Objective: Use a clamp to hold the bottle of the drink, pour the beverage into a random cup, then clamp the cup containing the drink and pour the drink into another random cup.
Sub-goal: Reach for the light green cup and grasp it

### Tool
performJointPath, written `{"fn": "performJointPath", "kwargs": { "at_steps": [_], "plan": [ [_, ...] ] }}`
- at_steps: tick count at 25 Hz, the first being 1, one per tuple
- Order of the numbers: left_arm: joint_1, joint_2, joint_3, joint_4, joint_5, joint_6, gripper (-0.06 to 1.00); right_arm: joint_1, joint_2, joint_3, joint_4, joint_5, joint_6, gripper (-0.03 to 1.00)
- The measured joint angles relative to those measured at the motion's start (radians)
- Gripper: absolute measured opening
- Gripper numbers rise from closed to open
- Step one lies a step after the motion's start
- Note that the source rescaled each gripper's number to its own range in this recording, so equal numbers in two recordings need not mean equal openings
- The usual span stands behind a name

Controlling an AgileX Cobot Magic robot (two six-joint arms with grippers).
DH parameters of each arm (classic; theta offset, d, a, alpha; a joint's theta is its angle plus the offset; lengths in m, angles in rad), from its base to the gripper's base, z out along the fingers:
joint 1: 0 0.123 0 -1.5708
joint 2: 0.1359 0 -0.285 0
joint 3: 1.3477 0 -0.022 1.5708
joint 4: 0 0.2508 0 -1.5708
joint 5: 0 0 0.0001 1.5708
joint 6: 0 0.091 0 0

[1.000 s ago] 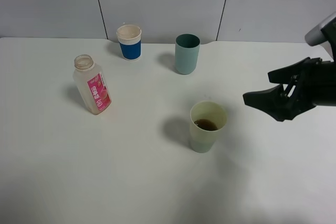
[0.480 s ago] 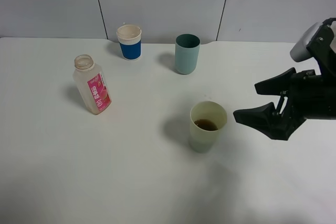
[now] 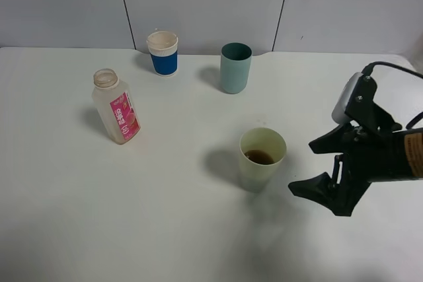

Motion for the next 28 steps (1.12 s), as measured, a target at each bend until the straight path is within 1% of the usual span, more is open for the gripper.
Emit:
{"fn": "performJointPath", "kwargs": {
  "at_steps": [6, 12, 14, 15, 17, 20, 21, 23, 24, 26, 28],
  "plan": [
    [0.0, 0.0, 0.0, 0.0, 0.0, 0.0, 1.0, 0.0, 0.182, -0.002, 0.0, 0.007, -0.1, 0.54],
    [0.0, 0.0, 0.0, 0.0, 0.0, 0.0, 1.0, 0.0, 0.219, -0.002, 0.001, 0.023, -0.207, 0.54],
    [0.0, 0.0, 0.0, 0.0, 0.0, 0.0, 1.0, 0.0, 0.219, -0.002, 0.018, 0.03, -0.258, 0.54],
    [0.0, 0.0, 0.0, 0.0, 0.0, 0.0, 1.0, 0.0, 0.219, -0.002, 0.058, 0.033, -0.295, 0.54],
    [0.0, 0.0, 0.0, 0.0, 0.0, 0.0, 1.0, 0.0, 0.219, -0.002, 0.174, 0.033, -0.385, 0.54],
    [0.0, 0.0, 0.0, 0.0, 0.0, 0.0, 1.0, 0.0, 0.219, -0.002, 0.429, 0.008, -0.55, 0.54],
    [0.0, 0.0, 0.0, 0.0, 0.0, 0.0, 1.0, 0.005, 0.219, -0.002, 0.534, 0.003, -0.604, 0.54],
    [0.0, 0.0, 0.0, 0.0, 0.0, 0.0, 1.0, 0.027, 0.219, -0.002, 0.724, 0.003, -0.697, 0.54],
    [0.0, 0.0, 0.0, 0.0, 0.0, 0.0, 1.0, 0.043, 0.219, -0.002, 0.789, 0.003, -0.746, 0.53],
    [0.0, 0.0, 0.0, 0.0, 0.0, 0.0, 1.0, 0.075, 0.222, -0.002, 0.895, 0.014, -0.826, 0.5],
    [0.0, 0.0, 0.0, 0.0, 0.0, 0.0, 1.0, 0.098, 0.239, -0.002, 0.929, 0.024, -0.886, 0.47]
  ]
}}
